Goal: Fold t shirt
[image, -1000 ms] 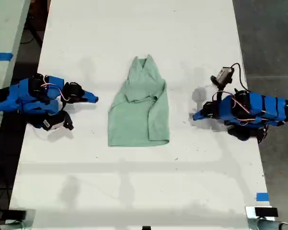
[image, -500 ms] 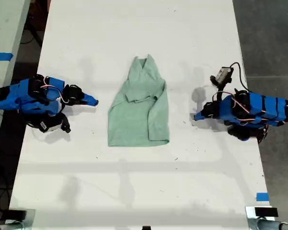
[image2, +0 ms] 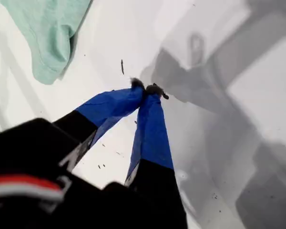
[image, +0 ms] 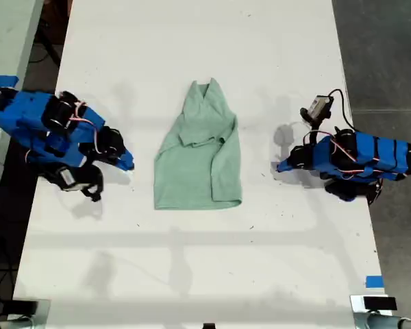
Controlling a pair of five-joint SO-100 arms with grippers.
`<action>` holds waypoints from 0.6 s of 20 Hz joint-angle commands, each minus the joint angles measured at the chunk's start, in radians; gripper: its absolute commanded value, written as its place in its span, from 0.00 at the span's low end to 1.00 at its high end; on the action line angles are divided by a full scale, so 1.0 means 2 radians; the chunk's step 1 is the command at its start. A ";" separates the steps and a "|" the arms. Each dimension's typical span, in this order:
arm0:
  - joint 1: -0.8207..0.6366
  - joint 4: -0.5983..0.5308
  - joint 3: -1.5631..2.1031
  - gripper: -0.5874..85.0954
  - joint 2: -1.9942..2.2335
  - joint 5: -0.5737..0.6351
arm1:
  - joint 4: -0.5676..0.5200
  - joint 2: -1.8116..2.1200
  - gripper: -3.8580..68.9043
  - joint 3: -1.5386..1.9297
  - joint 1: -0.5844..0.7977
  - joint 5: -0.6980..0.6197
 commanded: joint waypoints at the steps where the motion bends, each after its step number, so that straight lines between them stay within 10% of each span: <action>1: -0.031 0.025 -0.128 0.23 -0.169 -0.002 | 0.001 0.007 0.07 0.015 0.005 -0.012; 12: -0.065 -0.083 -0.122 0.22 -0.315 0.017 | 0.001 0.007 0.07 0.015 0.005 -0.013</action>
